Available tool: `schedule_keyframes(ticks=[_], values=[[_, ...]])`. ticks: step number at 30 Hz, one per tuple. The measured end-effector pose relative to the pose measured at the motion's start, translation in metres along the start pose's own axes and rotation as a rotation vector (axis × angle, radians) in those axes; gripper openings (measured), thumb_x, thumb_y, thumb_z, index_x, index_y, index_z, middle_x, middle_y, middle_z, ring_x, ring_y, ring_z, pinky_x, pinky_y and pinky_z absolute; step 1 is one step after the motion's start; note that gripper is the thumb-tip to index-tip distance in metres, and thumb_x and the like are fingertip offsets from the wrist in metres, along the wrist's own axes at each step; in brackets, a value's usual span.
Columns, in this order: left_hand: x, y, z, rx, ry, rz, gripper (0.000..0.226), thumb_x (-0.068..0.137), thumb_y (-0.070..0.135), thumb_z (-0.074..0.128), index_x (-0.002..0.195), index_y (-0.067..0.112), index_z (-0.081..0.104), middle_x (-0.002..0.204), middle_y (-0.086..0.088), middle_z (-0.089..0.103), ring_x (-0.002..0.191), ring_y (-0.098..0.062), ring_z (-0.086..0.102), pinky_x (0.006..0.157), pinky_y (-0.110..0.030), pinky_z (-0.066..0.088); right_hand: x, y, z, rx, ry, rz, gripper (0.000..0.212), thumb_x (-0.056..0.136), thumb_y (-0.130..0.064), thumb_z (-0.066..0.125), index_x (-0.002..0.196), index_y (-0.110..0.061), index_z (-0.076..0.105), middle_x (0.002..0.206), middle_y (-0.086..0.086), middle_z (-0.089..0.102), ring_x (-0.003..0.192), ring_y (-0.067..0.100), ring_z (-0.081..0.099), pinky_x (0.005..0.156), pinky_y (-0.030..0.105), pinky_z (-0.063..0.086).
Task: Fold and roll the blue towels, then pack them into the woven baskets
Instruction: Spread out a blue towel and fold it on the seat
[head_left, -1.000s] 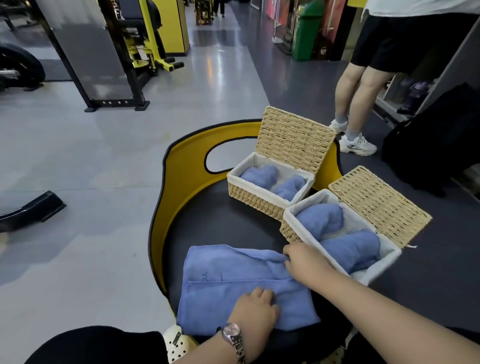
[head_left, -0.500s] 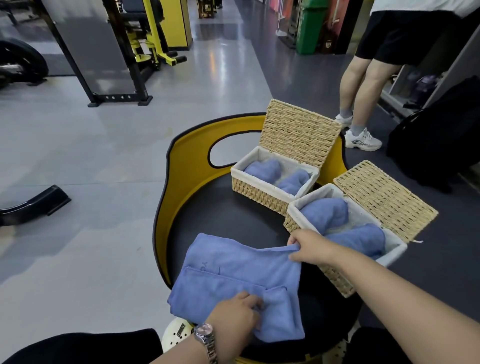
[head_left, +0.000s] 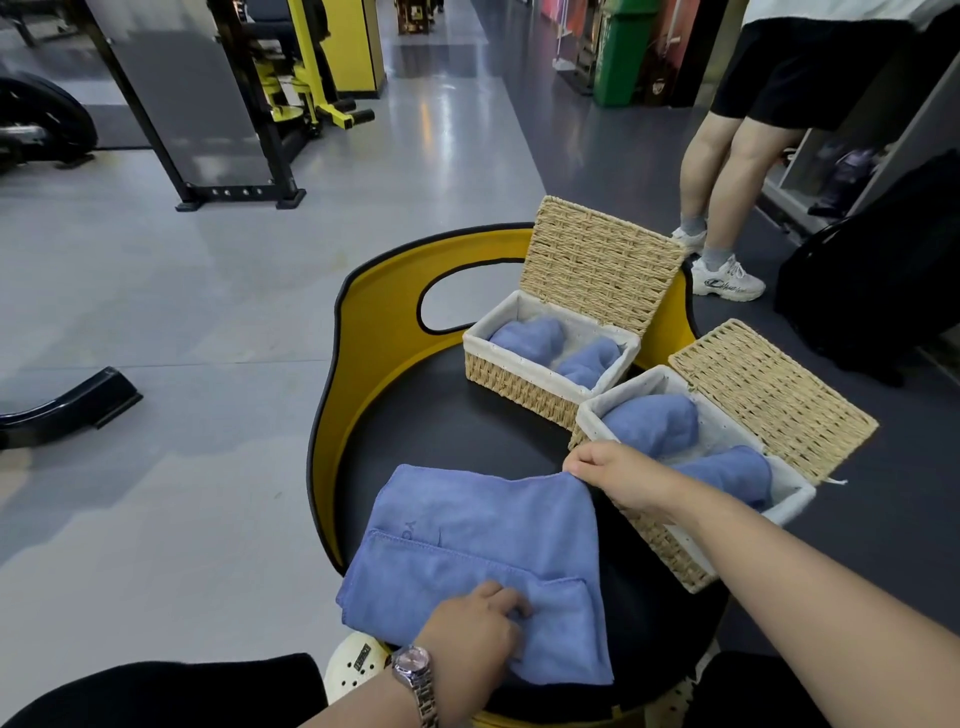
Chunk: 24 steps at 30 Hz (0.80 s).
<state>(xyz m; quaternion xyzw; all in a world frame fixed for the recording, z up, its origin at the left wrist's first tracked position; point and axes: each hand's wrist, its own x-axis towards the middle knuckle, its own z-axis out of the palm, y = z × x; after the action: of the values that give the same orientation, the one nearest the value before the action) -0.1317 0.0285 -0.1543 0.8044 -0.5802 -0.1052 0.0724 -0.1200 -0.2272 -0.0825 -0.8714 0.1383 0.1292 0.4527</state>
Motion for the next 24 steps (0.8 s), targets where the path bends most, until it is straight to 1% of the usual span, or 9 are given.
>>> schedule_keyframes(ticks=[3,6,8,10,14,18,20,22,24], values=[[0.001,0.0,0.003,0.008,-0.019,0.007,0.028,0.036,0.048,0.075,0.058,0.038,0.061,0.091,0.027,0.06,0.073,0.005,0.058,0.043,-0.009,0.038,0.002,0.0,0.011,-0.072,0.062,-0.08,0.03,0.093,-0.006,0.048,0.067,-0.021,0.054,0.074,-0.008,0.058,0.072,0.005,0.05,0.07,0.016,0.04],[0.001,0.002,0.001,-0.002,-0.008,-0.006,0.027,0.036,0.045,0.076,0.057,0.036,0.061,0.09,0.026,0.06,0.072,0.003,0.059,0.044,-0.009,0.038,0.004,-0.001,0.019,0.036,0.17,-0.098,0.021,0.091,-0.007,0.054,0.077,-0.02,0.062,0.079,-0.006,0.065,0.075,0.004,0.057,0.072,0.014,0.043],[0.001,0.003,-0.001,-0.025,0.007,-0.009,0.024,0.038,0.04,0.076,0.058,0.035,0.063,0.091,0.024,0.061,0.072,0.0,0.06,0.044,-0.01,0.039,0.003,-0.001,0.019,0.169,0.162,-0.061,0.016,0.092,-0.011,0.057,0.08,-0.021,0.062,0.074,-0.007,0.064,0.07,0.002,0.055,0.067,0.012,0.041],[0.0,0.002,0.0,-0.047,0.018,-0.009,0.02,0.044,0.034,0.075,0.061,0.032,0.064,0.095,0.021,0.062,0.075,-0.004,0.061,0.046,-0.012,0.041,0.001,0.0,0.018,0.194,0.105,-0.009,0.014,0.093,-0.018,0.057,0.081,-0.02,0.062,0.073,-0.006,0.063,0.07,0.004,0.053,0.068,0.017,0.041],[0.0,0.002,0.0,-0.047,0.018,-0.014,0.02,0.044,0.031,0.073,0.061,0.032,0.064,0.096,0.019,0.062,0.075,-0.006,0.062,0.047,-0.012,0.042,0.0,0.003,0.018,-0.115,0.182,-0.041,0.025,0.097,-0.023,0.05,0.078,-0.01,0.061,0.078,0.002,0.064,0.075,0.012,0.055,0.072,0.025,0.04],[0.0,0.002,0.002,-0.049,0.002,-0.025,0.016,0.056,0.024,0.072,0.07,0.029,0.067,0.105,0.014,0.063,0.086,-0.013,0.063,0.055,-0.019,0.048,-0.004,-0.001,0.02,-0.162,0.303,-0.195,0.02,0.096,-0.022,0.051,0.079,-0.013,0.058,0.076,-0.002,0.063,0.075,0.01,0.055,0.072,0.021,0.042],[-0.001,0.002,-0.004,-0.058,0.012,-0.009,0.013,0.061,0.028,0.07,0.074,0.029,0.067,0.108,0.015,0.062,0.089,-0.013,0.062,0.061,-0.021,0.049,-0.003,-0.002,0.018,-0.313,0.305,-0.338,0.008,0.091,-0.018,0.058,0.085,-0.015,0.063,0.082,-0.003,0.064,0.079,0.011,0.057,0.077,0.027,0.047],[0.0,-0.002,-0.016,-0.111,-0.014,-0.019,0.016,0.072,0.036,0.061,0.085,0.029,0.067,0.115,0.014,0.06,0.096,-0.014,0.059,0.074,-0.025,0.05,-0.005,-0.005,0.021,-0.554,0.277,-0.446,0.006,0.087,-0.021,0.062,0.085,-0.018,0.066,0.086,-0.003,0.064,0.083,0.015,0.057,0.08,0.033,0.047],[0.002,-0.016,-0.03,-0.123,0.021,-0.061,0.022,0.081,0.036,0.051,0.096,0.027,0.064,0.116,0.012,0.06,0.099,-0.015,0.057,0.08,-0.031,0.05,-0.017,-0.011,0.028,-0.667,0.153,-0.365,0.014,0.088,-0.03,0.058,0.083,-0.02,0.066,0.085,-0.004,0.062,0.085,0.018,0.057,0.081,0.035,0.046]])
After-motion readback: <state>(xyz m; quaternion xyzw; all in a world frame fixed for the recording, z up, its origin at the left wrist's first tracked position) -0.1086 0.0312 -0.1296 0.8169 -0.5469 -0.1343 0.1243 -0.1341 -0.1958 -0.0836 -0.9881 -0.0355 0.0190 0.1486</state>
